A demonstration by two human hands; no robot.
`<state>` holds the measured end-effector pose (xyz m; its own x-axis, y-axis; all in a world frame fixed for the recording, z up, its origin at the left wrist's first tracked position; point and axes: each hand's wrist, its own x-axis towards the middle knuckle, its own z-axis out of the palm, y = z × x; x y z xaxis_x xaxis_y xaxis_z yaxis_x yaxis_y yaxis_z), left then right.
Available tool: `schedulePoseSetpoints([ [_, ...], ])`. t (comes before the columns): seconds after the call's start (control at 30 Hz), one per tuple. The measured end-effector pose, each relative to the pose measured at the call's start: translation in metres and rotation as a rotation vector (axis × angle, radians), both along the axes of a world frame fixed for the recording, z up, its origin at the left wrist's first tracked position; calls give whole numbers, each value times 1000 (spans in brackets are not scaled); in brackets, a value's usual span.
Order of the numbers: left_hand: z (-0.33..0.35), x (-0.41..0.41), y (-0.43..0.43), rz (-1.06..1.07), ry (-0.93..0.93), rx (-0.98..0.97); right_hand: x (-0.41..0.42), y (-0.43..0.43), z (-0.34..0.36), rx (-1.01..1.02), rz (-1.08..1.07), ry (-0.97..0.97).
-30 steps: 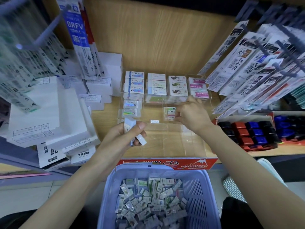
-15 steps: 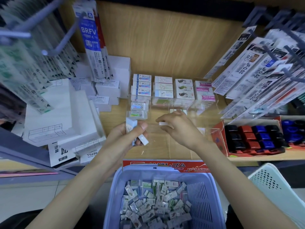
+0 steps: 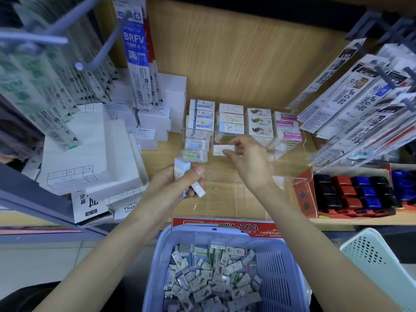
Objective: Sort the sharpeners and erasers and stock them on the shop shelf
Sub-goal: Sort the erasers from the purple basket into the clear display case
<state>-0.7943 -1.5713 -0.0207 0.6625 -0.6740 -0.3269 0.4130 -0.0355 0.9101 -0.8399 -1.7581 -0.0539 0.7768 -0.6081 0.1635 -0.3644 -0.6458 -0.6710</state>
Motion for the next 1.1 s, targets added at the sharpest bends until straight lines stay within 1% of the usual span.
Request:
schedulePoseSetpoints([
  [0.13, -1, 1, 2, -2, -5, 4, 1, -3, 0, -11, 14, 13],
  [0.23, -2, 1, 2, 3, -1, 12, 8, -5, -3, -93, 58, 42],
  [0.37, -3, 1, 2, 1, -2, 8, 12, -7, -5, -234, 149, 198],
  [0.53, -4, 2, 3, -28, -2, -12, 7, -15, 1, -204, 282, 365],
  [0.6, -4, 2, 3, -29, 1, -15, 7, -15, 4, -240, 268, 387],
  [0.63, -3, 2, 3, -27, 5, -16, 7, -14, 5, -285, 251, 385],
  [0.73, -3, 2, 3, -22, 3, -17, 7, -11, 0, -503, 219, 349],
  [0.87, -3, 2, 3, -3, 5, -1, 11, -11, -3, -688, 166, 372],
  [1.0, -2, 2, 5, -5, -2, 2, 18, -7, -3, -887, 163, 483],
  [1.1, -1, 1, 4, -3, 16, -24, 24, -4, -3, -950, 150, 599],
])
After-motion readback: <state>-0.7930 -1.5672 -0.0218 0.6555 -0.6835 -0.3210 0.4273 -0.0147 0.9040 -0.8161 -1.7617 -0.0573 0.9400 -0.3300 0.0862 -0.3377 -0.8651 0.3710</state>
